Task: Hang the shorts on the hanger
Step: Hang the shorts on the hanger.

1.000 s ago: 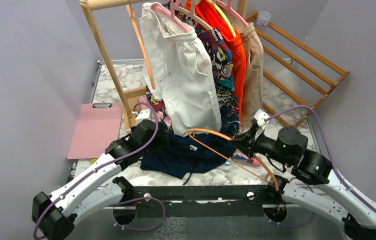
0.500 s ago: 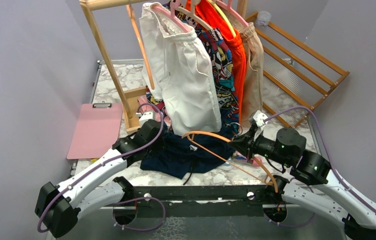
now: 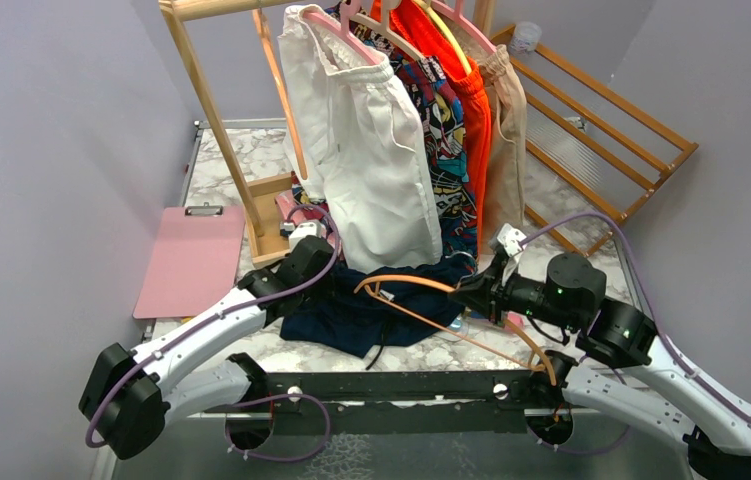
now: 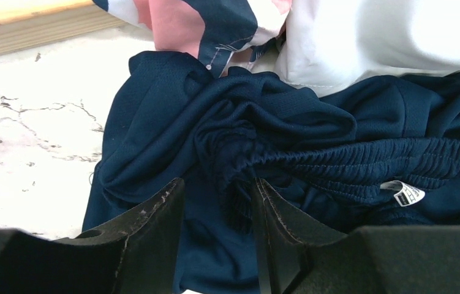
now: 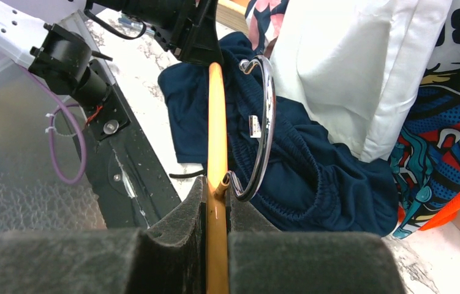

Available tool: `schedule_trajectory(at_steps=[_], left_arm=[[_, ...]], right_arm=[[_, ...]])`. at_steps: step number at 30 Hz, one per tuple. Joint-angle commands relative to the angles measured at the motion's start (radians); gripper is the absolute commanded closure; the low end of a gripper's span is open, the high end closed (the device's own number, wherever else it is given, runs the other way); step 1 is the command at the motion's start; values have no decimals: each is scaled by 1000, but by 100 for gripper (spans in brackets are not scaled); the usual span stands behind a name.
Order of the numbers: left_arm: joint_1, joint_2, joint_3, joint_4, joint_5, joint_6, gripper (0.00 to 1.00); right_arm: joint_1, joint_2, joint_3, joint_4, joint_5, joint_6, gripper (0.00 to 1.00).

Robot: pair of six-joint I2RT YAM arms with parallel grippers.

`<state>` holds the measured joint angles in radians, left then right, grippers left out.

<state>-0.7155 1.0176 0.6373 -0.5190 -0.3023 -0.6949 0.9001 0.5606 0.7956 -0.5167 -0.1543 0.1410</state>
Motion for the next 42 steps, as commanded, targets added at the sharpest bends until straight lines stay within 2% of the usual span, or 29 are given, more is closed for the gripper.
schedule_trajectory(at_steps=[1,5,16,24,31,42], left_arm=[[4,28,1,36,46,33,54],[5,34,-4,36,46,35,58],[5,-8,18,34,103,60,99],[5,-48,55,1,137,80,100],[5,-80,110,-31,165,96,100],[5,-114,166,-41,313,88,100]], right_arm=[[-1,1,-1,66,-43,6,99],[-1,5,-4,76,-46,-1,99],[-1,28,-29,137,-64,0,99],[-1,116,-32,218,-110,-21,99],[-1,185,-50,231,-88,-70,99],[0,202,-140,530,-13,-43,99]])
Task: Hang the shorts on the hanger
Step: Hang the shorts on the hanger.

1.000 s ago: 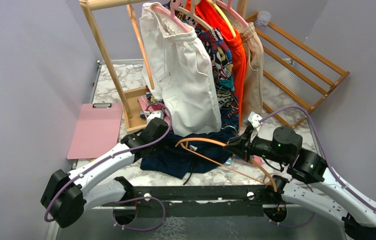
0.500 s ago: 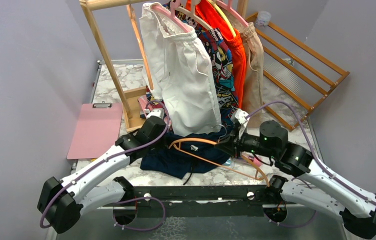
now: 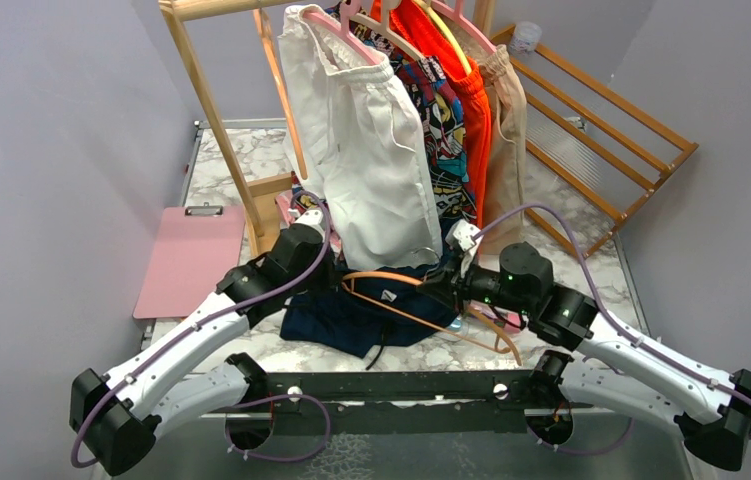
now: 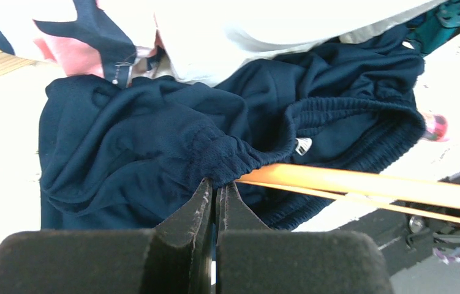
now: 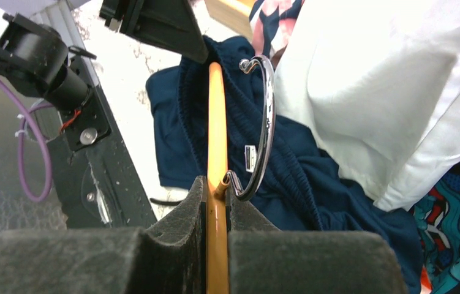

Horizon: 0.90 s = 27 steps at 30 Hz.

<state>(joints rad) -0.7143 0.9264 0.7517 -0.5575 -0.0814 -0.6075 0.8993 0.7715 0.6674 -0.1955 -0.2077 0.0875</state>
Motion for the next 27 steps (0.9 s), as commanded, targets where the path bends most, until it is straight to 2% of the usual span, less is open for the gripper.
schedule_trajectory(at_steps=[1,3,9,15,18,27], left_arm=[[4,-28,59,-4,99,-2,100],[4,-35,77,-8,110,-10,100],[3,-58,134,-19,132,-43,100],[3,-73,186,-20,181,-41,100],[3,-72,211,-20,208,-49,100],[3,-77,222,-19,244,-72,100]], right_arm=[[1,8,-12,227,24,12,99],[10,59,-1,250,-2,24,99],[38,143,-48,404,65,72,99],[43,268,1,471,-86,83,99],[44,316,13,512,-111,106,99],[69,402,0,716,-35,170,99]])
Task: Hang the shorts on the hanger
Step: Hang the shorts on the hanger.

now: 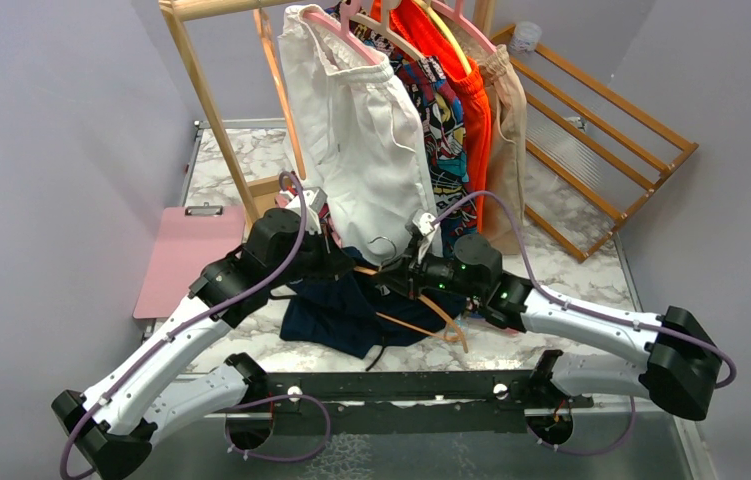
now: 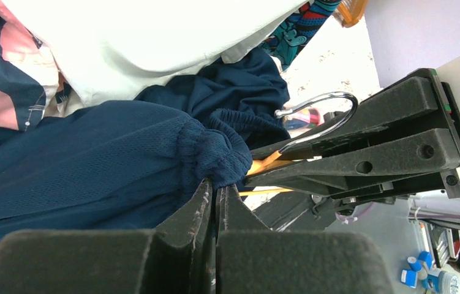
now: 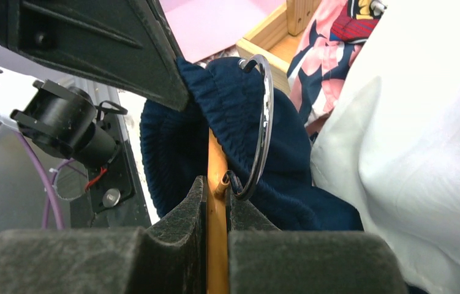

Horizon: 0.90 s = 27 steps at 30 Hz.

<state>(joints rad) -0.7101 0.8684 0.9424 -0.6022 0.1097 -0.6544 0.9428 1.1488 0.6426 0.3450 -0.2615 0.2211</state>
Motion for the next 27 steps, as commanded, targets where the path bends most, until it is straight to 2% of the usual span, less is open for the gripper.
schedule_trajectory(at_steps=[1,7,27], left_arm=[[-2,-18,31,27,54,-25,100],[-1,-25,26,25,47,-24,100],[-3,-14,58,50,237,-46,100]], right_arm=[[33,34,28,193,29,34,99],[103,38,4,290,155,-5,99],[130,120,-48,582,255,73,99]])
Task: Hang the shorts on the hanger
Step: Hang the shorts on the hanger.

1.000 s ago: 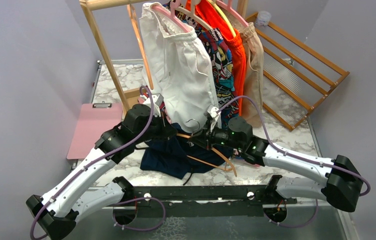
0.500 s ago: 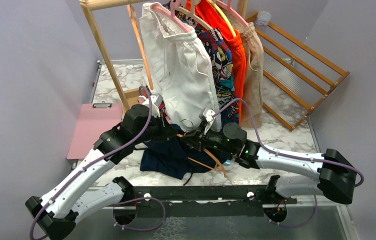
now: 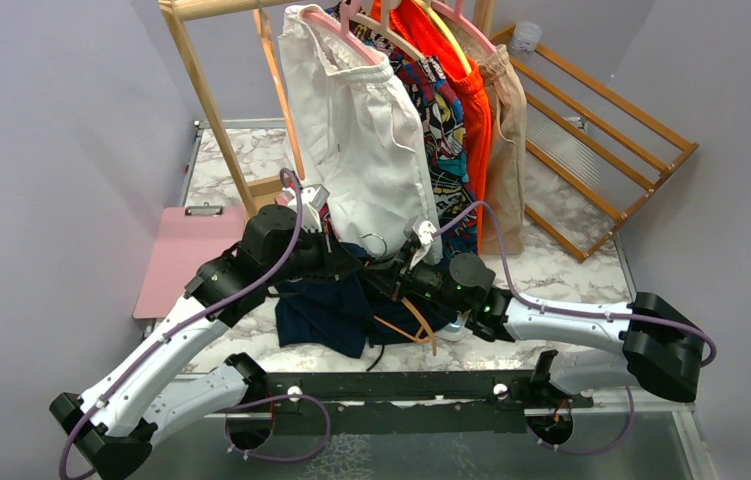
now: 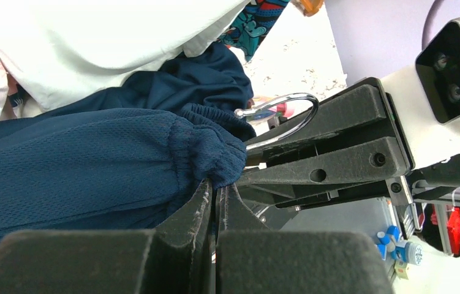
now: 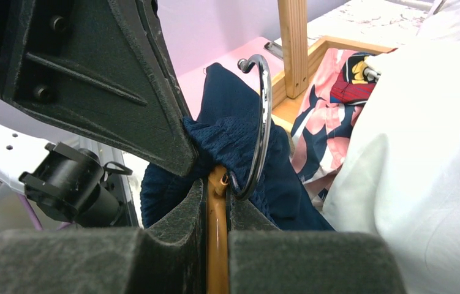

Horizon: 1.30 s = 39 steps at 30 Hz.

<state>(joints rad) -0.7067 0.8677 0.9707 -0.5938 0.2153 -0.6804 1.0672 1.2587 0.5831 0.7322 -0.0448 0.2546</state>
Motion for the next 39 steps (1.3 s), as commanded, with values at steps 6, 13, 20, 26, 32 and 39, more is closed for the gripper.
schedule_trajectory(at_steps=[6,13,20,26,32,39], left_arm=[[-6,-40,46,41,171,6,80],[-7,-71,34,40,178,5,59],[-7,-87,76,40,194,24,34],[-7,-101,141,39,228,50,17],[-6,-122,271,41,238,121,12],[-7,-125,461,66,223,247,12]], right_arm=[[6,5,13,233,36,60,99],[6,0,12,275,27,103,99],[6,-13,20,310,22,131,99],[6,-34,22,333,14,141,99],[6,-88,19,328,0,128,99],[6,-206,57,264,-32,86,99]])
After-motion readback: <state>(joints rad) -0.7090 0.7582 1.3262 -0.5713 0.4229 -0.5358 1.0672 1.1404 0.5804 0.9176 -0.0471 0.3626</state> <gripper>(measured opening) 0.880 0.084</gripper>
